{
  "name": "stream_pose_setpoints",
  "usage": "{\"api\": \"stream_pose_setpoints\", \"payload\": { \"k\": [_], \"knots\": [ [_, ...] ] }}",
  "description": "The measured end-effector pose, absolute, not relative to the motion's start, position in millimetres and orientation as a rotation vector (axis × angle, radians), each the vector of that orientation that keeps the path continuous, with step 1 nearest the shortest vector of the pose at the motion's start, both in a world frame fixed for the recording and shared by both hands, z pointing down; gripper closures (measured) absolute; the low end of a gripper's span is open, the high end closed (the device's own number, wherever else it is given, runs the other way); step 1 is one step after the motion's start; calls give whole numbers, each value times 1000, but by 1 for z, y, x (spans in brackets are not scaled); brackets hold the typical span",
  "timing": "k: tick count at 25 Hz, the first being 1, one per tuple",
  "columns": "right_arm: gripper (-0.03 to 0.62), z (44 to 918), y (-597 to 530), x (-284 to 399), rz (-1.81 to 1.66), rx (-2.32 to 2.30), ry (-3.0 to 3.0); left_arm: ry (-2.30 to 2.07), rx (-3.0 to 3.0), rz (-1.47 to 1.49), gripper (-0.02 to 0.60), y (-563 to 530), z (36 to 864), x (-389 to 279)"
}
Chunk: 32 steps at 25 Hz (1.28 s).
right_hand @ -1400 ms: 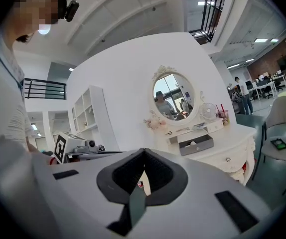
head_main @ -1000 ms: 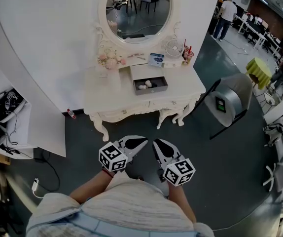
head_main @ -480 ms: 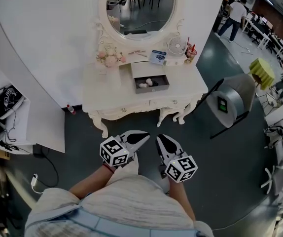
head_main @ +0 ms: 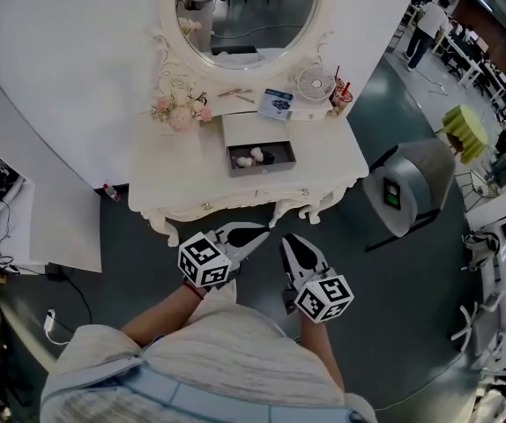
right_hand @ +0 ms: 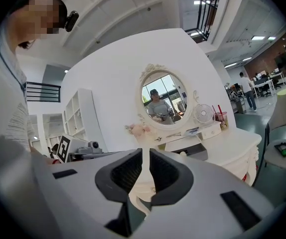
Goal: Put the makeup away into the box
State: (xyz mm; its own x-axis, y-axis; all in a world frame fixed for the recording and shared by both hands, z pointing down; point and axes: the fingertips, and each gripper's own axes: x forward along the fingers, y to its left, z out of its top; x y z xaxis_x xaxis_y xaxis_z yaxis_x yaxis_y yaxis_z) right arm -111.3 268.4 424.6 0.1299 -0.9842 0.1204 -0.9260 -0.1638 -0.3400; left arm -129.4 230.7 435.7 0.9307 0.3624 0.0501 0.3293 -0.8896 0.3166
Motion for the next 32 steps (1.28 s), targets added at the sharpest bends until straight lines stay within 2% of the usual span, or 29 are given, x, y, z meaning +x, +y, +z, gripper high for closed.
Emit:
{"api": "stream_pose_setpoints", "payload": {
  "k": [18,32],
  "knots": [
    [583,425,91,5,-561,-2163,1977,428,2764,153,568,56,433,-6],
    [583,426,26,71,-586,-2116,2118,362,2758,156,568,9,441,51]
  ]
}}
